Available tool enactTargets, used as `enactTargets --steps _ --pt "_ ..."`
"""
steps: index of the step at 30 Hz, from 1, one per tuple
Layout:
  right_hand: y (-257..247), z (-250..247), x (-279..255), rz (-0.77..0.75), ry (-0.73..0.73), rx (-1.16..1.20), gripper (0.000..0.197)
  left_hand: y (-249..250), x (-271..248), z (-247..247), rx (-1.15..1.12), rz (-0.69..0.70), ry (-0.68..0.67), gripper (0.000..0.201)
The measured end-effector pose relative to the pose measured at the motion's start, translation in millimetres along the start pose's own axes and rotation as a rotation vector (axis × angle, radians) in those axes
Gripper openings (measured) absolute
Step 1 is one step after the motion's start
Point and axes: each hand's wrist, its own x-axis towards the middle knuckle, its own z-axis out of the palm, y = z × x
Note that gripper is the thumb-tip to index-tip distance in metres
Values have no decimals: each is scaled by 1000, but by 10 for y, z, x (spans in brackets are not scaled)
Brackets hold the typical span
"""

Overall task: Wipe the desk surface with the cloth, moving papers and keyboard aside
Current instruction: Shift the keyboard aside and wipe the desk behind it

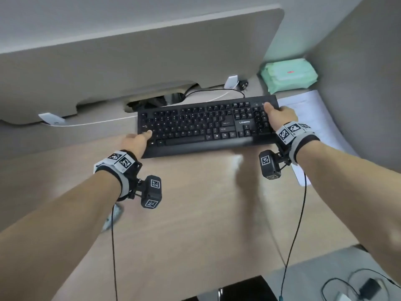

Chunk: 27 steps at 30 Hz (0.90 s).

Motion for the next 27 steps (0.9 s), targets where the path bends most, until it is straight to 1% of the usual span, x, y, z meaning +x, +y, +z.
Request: enactTargets --steps 3,6,9,11,13,16,18,20,22,25,27 --pt "243 -234 400 35 38 -8 61 230 -73 474 17 32 -19 54" --pt "448 -368 704 44 72 -27 60 386 -49 799 62 60 -40 50" --pt "588 -415 885 53 65 -53 60 440 -38 989 104 58 -55 43" --pt "633 -434 967 73 37 -44 61 411 -26 1091 120 41 -63 35" --pt "642 -418 1000 84 -2 -53 64 365 -55 1132 119 27 -67 31" --pt "599 -352 951 73 -21 -77 71 313 -53 1095 157 37 -82 31" --pt "577 -287 924 61 17 -102 73 311 -38 1044 178 53 -93 37" --pt "498 -206 807 18 74 -154 69 304 -52 963 196 75 -107 44" --pt "352 -97 584 -70 92 -223 63 248 -56 858 217 110 -101 45" --pt "116 187 191 -244 62 -253 53 87 -73 574 217 162 -10 37" --pt "-60 452 -130 -356 15 -261 50 -60 -72 290 198 186 51 30"
